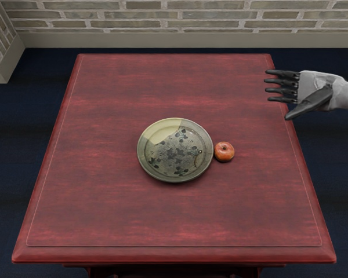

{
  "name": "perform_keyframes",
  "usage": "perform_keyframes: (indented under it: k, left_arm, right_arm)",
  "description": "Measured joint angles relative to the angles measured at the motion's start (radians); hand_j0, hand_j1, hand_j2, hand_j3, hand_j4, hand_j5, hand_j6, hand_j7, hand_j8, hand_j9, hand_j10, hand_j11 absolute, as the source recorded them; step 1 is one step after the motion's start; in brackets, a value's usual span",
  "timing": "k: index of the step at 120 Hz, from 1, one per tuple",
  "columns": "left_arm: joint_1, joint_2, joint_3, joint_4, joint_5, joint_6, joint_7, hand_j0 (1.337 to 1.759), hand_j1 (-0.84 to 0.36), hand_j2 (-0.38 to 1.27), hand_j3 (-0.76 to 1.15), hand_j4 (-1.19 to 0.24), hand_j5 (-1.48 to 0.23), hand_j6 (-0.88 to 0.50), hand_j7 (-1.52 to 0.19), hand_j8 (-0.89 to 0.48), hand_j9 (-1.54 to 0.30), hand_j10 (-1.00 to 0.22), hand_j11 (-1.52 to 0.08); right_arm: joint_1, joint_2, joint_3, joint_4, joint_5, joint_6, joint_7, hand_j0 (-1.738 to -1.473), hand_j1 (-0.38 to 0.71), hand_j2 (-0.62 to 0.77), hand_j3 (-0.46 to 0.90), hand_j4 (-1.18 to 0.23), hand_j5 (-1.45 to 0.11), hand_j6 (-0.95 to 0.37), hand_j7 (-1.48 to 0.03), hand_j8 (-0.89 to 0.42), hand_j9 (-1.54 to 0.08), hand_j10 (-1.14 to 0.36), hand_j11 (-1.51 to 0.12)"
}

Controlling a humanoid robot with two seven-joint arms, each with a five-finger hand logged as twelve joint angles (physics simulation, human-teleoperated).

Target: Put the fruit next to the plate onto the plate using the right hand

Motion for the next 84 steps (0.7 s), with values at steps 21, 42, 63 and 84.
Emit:
perform_keyframes:
  k: [21,42,63,84]
  left_arm:
    - [0.0,0.0,0.0,0.0,0.0,0.0,0.0,1.658,0.07,0.05,0.0,-0.23,-0.3,-0.23,-0.3,-0.23,-0.3,-0.23,-0.3]
    - [0.0,0.0,0.0,0.0,0.0,0.0,0.0,1.658,0.07,0.05,0.0,-0.23,-0.3,-0.23,-0.3,-0.23,-0.3,-0.23,-0.3]
    - [0.0,0.0,0.0,0.0,0.0,0.0,0.0,1.658,0.07,0.05,0.0,-0.23,-0.3,-0.23,-0.3,-0.23,-0.3,-0.23,-0.3]
    - [0.0,0.0,0.0,0.0,0.0,0.0,0.0,1.658,0.07,0.05,0.0,-0.23,-0.3,-0.23,-0.3,-0.23,-0.3,-0.23,-0.3]
  right_arm:
    - [0.029,-0.01,0.003,-0.004,-0.009,0.0,-0.01,-1.658,-0.31,-0.01,0.0,-0.03,-0.04,-0.03,-0.04,-0.03,-0.04,-0.03,-0.04]
    - [0.074,-0.008,0.061,-0.005,-0.284,0.0,-0.011,-1.658,-0.31,-0.01,0.0,-0.03,-0.04,-0.03,-0.04,-0.03,-0.04,-0.03,-0.04]
    - [0.086,0.0,0.087,0.079,-0.554,0.0,-0.005,-1.658,-0.31,-0.01,0.0,-0.04,-0.05,-0.04,-0.05,-0.04,-0.05,-0.04,-0.04]
    - [0.087,-0.018,0.091,0.252,-0.76,0.0,-0.003,-1.658,-0.31,-0.01,0.0,-0.04,-0.05,-0.04,-0.05,-0.04,-0.05,-0.04,-0.05]
